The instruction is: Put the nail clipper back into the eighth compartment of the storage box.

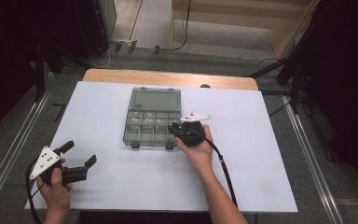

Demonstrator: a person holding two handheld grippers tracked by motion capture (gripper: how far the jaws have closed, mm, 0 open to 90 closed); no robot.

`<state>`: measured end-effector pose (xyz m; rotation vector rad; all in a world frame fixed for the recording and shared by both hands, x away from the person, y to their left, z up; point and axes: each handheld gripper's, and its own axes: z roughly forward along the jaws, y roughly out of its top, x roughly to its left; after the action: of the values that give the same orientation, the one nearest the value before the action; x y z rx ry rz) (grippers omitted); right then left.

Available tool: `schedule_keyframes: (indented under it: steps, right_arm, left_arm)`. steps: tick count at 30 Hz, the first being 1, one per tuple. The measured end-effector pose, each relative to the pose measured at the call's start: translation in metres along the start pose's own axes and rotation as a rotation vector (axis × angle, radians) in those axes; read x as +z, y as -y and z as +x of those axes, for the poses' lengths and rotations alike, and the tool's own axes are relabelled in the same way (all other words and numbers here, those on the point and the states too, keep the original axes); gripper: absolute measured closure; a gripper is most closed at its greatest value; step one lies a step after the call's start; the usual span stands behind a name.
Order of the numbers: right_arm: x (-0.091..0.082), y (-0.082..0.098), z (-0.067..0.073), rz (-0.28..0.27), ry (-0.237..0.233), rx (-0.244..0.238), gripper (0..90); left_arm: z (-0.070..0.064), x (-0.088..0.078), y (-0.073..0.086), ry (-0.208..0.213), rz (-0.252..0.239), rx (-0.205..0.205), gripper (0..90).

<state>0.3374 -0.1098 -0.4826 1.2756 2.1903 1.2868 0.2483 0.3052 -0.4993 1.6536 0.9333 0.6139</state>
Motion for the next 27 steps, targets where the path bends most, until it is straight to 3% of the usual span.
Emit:
schedule_keyframes:
  steps: [1, 3, 6, 8, 27]
  right_arm:
    - [-0.002, -0.001, -0.001, -0.015, -0.016, 0.016, 41.2]
    - [-0.006, -0.003, -0.002, -0.045, -0.002, 0.040, 14.9]
    - [-0.014, -0.002, -0.004, -0.071, -0.004, 0.044, 0.6]
    - [-0.019, -0.001, -0.006, -0.087, -0.020, 0.051, 0.0]
    - [-0.066, 0.017, -0.023, -0.171, 0.041, 0.064, 0.0]
  left_arm:
    - [0.000, 0.000, 0.000, 0.001, -0.001, 0.000, 0.0]
    - [0.000, 0.000, 0.000, 0.001, 0.000, -0.001, 0.0]
    - [0.000, 0.000, 0.000, 0.000, 0.000, 0.001, 0.0]
    - [0.000, 0.000, 0.000, 0.001, -0.001, 0.000, 0.0]
    - [0.000, 0.000, 0.000, -0.002, 0.002, 0.003, 0.0]
